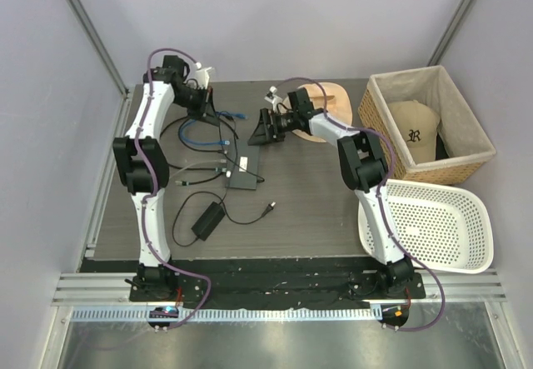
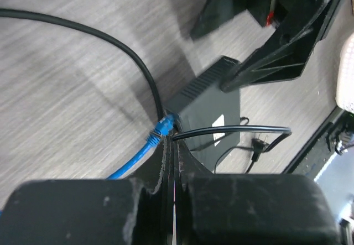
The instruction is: Pull the plug from the switch port
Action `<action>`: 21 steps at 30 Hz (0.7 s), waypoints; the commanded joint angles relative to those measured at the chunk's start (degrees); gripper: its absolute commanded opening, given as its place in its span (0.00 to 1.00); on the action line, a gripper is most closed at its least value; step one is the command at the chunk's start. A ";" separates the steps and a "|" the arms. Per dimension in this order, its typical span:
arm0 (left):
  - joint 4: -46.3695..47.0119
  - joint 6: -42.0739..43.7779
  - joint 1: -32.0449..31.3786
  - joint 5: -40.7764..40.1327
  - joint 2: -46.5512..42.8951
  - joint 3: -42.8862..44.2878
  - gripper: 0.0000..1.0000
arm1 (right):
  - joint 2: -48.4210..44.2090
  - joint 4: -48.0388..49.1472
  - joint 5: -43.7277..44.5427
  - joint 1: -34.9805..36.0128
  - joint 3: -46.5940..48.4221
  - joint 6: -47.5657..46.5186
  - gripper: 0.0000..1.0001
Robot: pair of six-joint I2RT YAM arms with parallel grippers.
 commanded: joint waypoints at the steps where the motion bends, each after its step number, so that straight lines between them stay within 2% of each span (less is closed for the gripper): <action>1: 0.85 -1.70 -0.14 -0.12 -3.41 4.84 0.00 | 0.94 18.38 -16.07 0.03 -4.67 18.74 0.93; 2: 0.85 -1.70 -0.14 -0.21 -3.23 4.93 0.00 | 0.94 31.40 -19.57 -0.14 -6.34 23.92 0.92; 3: 0.94 -1.79 -0.14 -0.30 -3.14 4.93 0.00 | 1.03 37.88 -20.64 -0.15 -9.31 34.85 0.92; 5: 1.11 -1.87 -0.14 -0.30 -3.14 4.93 0.00 | 1.20 44.87 -22.06 -0.06 -10.22 38.81 0.90; 10: 1.11 -1.96 -0.14 -0.74 -3.23 4.93 0.00 | 1.29 41.12 -19.34 0.73 -9.17 34.88 0.84; 11: 1.11 -2.05 -0.14 -1.00 -3.23 4.84 0.00 | 1.29 39.81 -19.08 0.91 -8.29 33.22 0.77; 12: 1.03 -2.05 -0.14 -1.18 -3.32 4.84 0.00 | 1.03 37.27 -18.64 1.26 -7.68 27.54 0.64; 13: 1.11 -2.05 -0.14 -1.61 -3.32 4.75 0.00 | 0.33 30.11 -17.42 1.52 -7.15 24.70 0.59; 14: 1.20 -2.14 -0.05 -1.62 -3.32 4.75 0.00 | -0.20 27.43 -16.10 1.61 -6.71 22.50 0.55; 15: 1.46 -2.23 -0.14 -1.79 -3.41 4.75 0.04 | -0.81 25.66 -13.74 1.61 -6.79 20.39 0.44; 16: 1.64 -2.49 -0.14 -2.14 -3.49 4.84 0.07 | -1.86 24.08 -13.19 1.44 -7.05 18.45 0.39; 17: 1.99 -3.36 -0.14 -3.45 -3.67 4.75 0.23 | -2.31 22.58 -12.49 1.35 -7.06 17.04 0.30; 21: 5.15 -5.21 0.04 -6.80 -5.33 4.49 0.48 | -5.29 16.69 -7.75 0.47 -6.36 11.59 0.17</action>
